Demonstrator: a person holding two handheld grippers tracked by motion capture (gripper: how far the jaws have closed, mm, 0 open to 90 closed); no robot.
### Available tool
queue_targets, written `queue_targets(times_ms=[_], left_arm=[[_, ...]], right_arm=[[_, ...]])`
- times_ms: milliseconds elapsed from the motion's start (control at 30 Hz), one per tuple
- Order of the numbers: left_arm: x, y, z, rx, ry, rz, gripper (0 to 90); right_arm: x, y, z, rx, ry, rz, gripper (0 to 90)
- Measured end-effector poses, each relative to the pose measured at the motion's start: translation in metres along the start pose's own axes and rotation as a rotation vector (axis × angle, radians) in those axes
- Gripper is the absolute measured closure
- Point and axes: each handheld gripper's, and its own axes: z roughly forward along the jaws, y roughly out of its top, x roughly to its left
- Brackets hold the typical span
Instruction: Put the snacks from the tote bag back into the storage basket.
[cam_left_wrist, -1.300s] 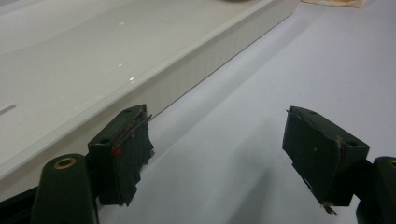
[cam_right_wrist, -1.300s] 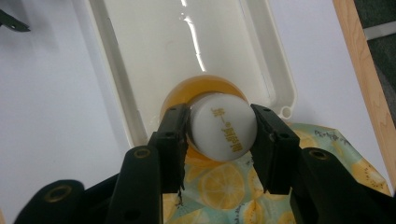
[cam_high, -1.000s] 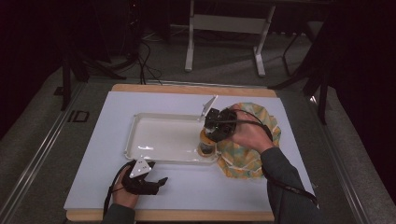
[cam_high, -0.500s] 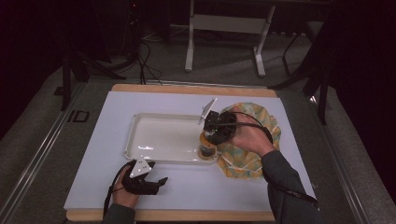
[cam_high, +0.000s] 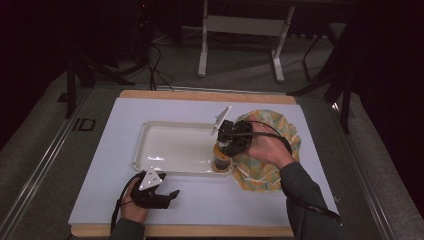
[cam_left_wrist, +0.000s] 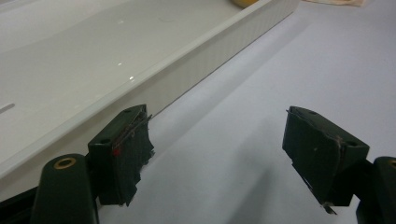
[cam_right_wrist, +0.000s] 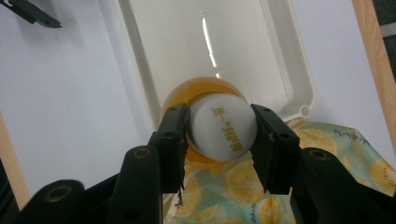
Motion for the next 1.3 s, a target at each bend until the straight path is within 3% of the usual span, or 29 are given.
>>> queue_targets(times_ms=[867, 1300], left_arm=[[0.000, 0.000, 0.000, 0.004, 0.000, 0.003, 23.4], [0.000, 0.000, 0.000, 0.005, -0.001, 0.004, 23.4]], right_arm=[[0.001, 0.009, -0.001, 0.068, 0.044, -0.029, 58.5], [-0.006, 0.010, -0.001, 0.098, 0.027, -0.034, 58.4]])
